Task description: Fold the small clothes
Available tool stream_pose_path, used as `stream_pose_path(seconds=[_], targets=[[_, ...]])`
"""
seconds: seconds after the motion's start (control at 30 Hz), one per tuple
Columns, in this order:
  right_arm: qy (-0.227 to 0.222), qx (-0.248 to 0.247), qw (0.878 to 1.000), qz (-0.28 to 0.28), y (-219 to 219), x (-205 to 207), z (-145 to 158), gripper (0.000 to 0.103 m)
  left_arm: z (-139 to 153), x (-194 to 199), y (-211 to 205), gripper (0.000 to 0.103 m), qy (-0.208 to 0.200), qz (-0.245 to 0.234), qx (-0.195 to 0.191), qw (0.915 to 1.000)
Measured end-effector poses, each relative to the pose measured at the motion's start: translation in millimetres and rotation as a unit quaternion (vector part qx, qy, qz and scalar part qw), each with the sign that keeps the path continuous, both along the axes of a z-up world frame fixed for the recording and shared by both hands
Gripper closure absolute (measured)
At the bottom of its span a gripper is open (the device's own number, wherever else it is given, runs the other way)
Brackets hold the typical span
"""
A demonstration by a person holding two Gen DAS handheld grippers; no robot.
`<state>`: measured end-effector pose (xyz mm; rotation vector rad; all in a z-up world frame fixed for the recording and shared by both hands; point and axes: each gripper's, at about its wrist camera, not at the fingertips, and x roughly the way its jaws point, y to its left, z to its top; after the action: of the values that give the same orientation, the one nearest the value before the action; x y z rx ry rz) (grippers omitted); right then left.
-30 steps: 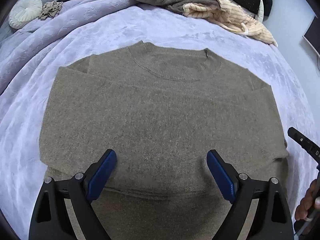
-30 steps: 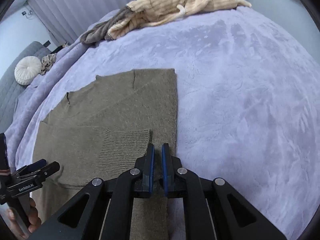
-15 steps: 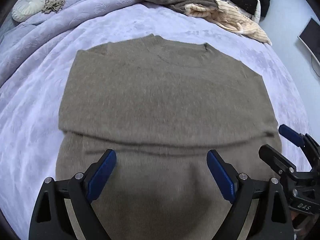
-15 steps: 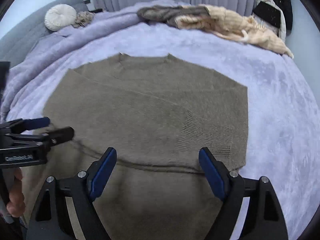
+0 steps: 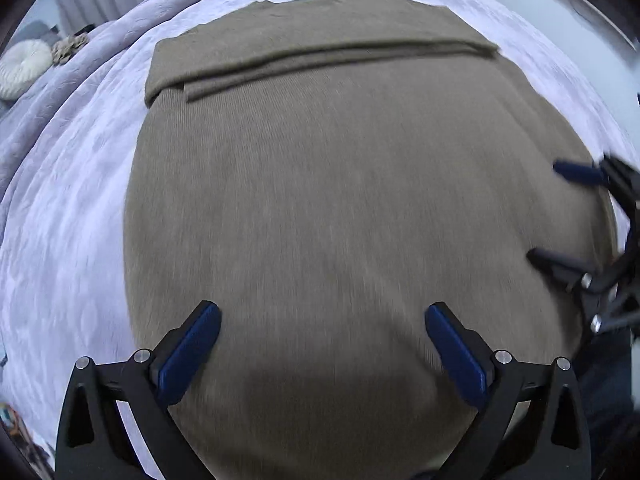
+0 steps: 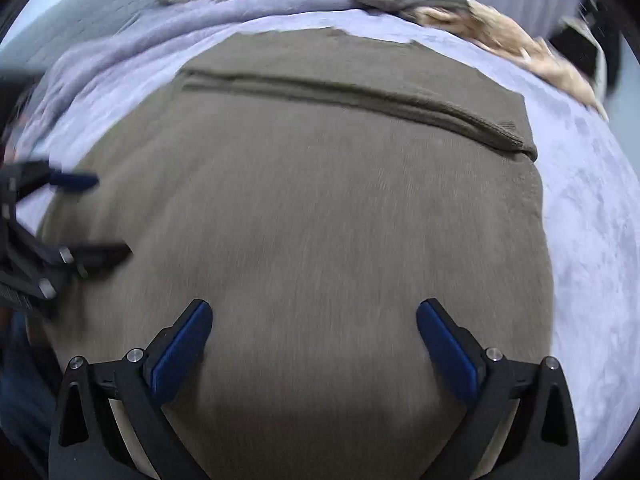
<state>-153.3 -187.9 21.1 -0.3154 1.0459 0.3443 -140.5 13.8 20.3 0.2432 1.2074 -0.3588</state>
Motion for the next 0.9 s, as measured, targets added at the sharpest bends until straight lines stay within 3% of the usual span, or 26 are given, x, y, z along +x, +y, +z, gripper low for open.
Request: stream_pose_path(seconds=[0.17,0.27,0.33,0.43,0.5,0.57,0.67,0.77,0.9], targets=[[0.023,-0.034,0.999,0.028,-17,-37,10,0.001,6,-36,13,0.000,-0.003,-0.032,0.031,0.9990],[-0.005,-0.010,1.000,0.017,-6,-38,32,0.001,29,-38,10,0.000,-0.035,-0.030,-0.005,0.9989],[-0.028,0.010,0.999,0.022,9,-32,38,0.001,29,-28,4,0.000,-0.039,-0.017,-0.032,0.9986],[-0.011,-0.012,0.999,0.042,37,-22,17,0.001,-2,-8,4,0.000,0.010,0.020,-0.018,0.9996],[0.001,-0.040,0.998,0.048,42,-25,0,0.001,2,-17,6,0.000,-0.006,0.014,-0.012,0.9998],[-0.015,-0.023,0.999,0.044,32,-37,4,0.001,12,-32,14,0.000,-0.013,0.018,-0.007,0.9997],[-0.012,-0.012,1.000,-0.009,2,-55,21,0.001,30,-57,47,0.000,-0.020,0.048,-0.042,0.9978],[-0.011,0.035,0.997,-0.069,-35,-72,34,0.001,24,-69,87,0.000,0.020,0.103,-0.115,0.9879],[0.071,0.079,0.984,-0.146,-72,-78,12,0.001,-5,-68,110,0.001,0.073,0.144,-0.181,0.9701]])
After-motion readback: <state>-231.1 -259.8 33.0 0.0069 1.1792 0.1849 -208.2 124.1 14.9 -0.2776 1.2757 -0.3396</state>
